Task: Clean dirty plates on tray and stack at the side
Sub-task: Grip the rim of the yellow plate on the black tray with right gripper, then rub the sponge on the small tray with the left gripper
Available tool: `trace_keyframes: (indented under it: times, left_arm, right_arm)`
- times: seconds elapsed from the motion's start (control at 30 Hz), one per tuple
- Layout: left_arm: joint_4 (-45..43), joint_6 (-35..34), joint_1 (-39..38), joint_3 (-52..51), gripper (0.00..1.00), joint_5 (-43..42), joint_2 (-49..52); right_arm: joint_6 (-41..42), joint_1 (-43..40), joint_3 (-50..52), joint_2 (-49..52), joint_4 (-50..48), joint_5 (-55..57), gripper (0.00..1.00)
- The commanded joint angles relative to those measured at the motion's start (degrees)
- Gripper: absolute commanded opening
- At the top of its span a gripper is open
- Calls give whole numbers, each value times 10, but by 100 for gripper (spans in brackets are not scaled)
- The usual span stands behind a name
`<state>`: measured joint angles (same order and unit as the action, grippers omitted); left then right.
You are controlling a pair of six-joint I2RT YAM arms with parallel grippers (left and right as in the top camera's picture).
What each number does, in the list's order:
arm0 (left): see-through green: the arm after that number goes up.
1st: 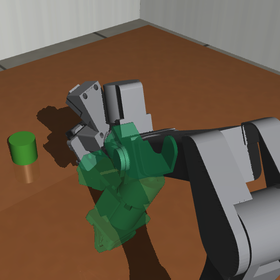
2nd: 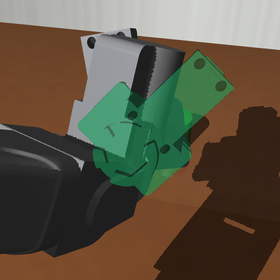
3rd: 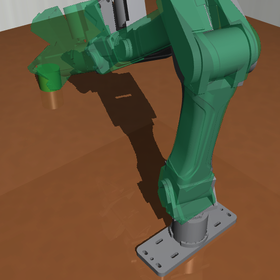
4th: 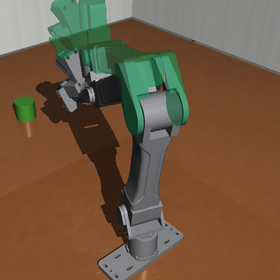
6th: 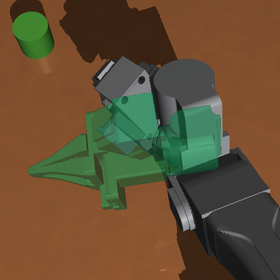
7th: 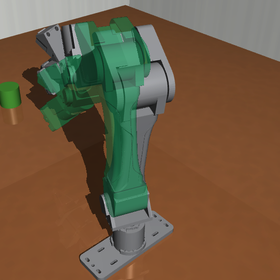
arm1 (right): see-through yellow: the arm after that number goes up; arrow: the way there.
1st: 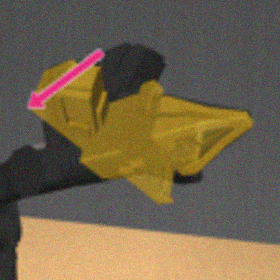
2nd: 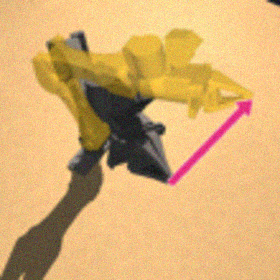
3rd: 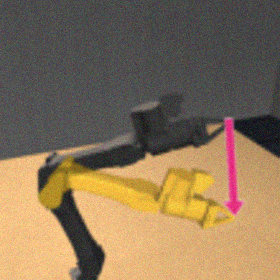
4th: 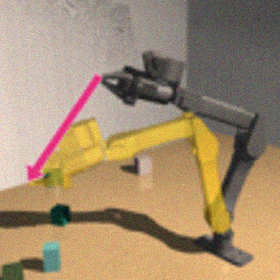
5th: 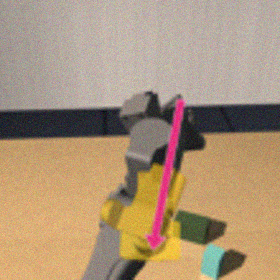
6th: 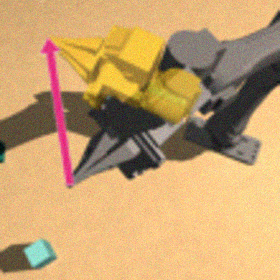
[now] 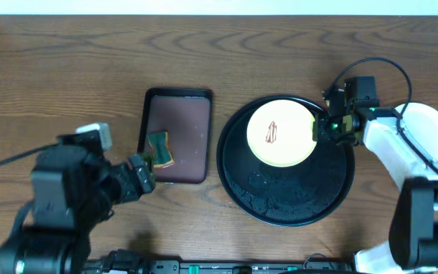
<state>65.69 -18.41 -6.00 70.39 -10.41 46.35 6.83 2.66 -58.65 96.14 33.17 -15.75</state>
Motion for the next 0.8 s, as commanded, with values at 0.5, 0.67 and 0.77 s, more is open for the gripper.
trace_keyframes:
  times: [0.5, 0.67, 0.77]
  left_arm:
    - [-50, -7, -40, -31, 88, 68, 336]
    - [-69, -14, -41, -31, 88, 64, 418]
    - [-89, -14, -41, -31, 85, 64, 470]
  right_arm:
    - [-41, 27, -1, 103, -7, 35, 4]
    - [-21, 26, -1, 128, -13, 35, 1]
    - [-13, 26, -1, 133, -12, 35, 1]
